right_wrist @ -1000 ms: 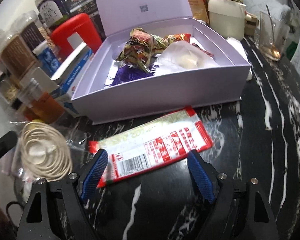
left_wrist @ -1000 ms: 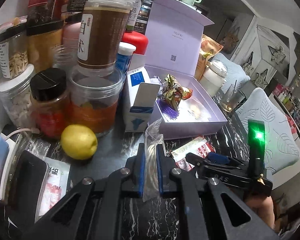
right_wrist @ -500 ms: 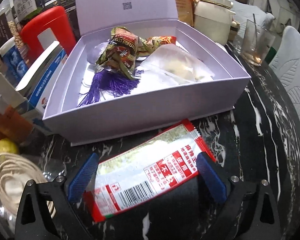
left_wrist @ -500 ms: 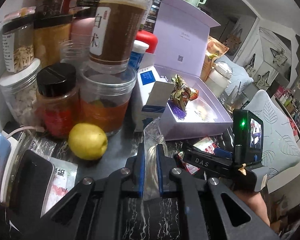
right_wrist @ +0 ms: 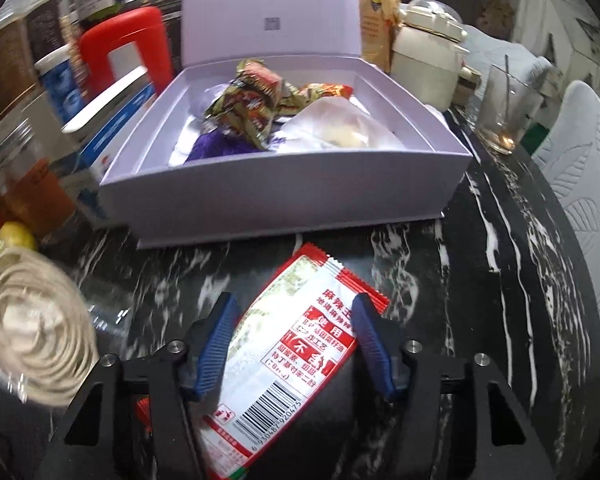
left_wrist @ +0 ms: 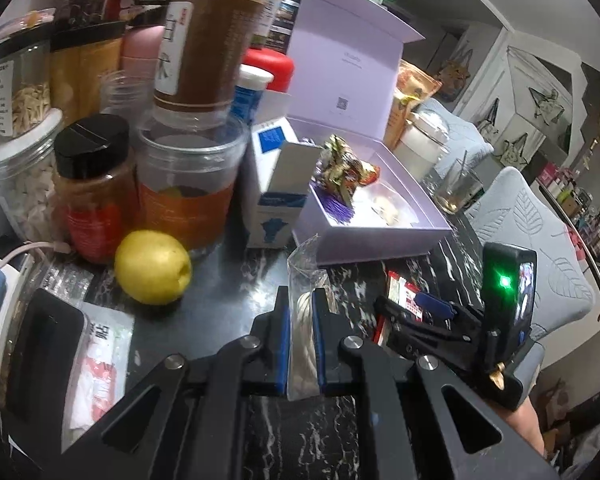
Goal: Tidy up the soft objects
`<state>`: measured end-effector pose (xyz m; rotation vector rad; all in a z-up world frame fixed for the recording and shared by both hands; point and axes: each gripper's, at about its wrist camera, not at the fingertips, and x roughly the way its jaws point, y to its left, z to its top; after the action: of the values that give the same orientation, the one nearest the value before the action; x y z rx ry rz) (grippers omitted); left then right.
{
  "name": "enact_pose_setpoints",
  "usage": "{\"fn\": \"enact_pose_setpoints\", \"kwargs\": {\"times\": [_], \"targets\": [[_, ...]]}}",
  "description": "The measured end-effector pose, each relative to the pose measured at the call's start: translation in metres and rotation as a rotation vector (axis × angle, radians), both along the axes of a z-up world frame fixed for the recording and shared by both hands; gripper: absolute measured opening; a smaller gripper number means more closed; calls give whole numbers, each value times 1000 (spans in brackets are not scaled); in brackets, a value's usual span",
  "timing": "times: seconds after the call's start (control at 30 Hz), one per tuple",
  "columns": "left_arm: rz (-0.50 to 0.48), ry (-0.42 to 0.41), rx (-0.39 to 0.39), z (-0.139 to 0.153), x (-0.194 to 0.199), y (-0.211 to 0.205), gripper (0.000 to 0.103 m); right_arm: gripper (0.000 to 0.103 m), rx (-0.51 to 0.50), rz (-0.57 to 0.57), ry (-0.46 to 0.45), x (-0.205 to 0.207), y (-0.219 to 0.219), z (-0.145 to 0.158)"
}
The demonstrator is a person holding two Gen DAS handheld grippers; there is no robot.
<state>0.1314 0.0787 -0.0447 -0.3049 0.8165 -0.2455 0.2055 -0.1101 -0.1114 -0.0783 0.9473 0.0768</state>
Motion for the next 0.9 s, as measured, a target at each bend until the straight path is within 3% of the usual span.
{"fn": "enact_pose_setpoints", "kwargs": {"times": [0.3, 0.47, 0.5, 0.57, 0.63, 0.77, 0.87, 0.9], "targets": [[-62, 50, -14, -11, -6, -24, 10, 59, -12, 222, 47, -50, -18, 2], [-92, 90, 8, -21, -11, -39, 10, 61, -23, 241, 58, -72, -35, 3], [-93, 96, 17, -23, -11, -42, 11, 63, -24, 227, 60, -75, -38, 3], [-91, 106, 41, -27, -11, -46, 11, 80, -26, 193, 68, -78, -43, 2], [-97, 112, 61, -31, -10, -50, 11, 90, -18, 130, 71, -80, -48, 3], [-102, 181, 81, -41, -2, -52, 13, 96, 91, 58, 70, -87, -58, 2], [-87, 192, 115, -44, 0, -52, 32, 96, 118, 24, 70, -94, -59, 3], [-77, 193, 133, -44, 0, -52, 47, 96, 114, 9, 71, -95, -60, 3]]}}
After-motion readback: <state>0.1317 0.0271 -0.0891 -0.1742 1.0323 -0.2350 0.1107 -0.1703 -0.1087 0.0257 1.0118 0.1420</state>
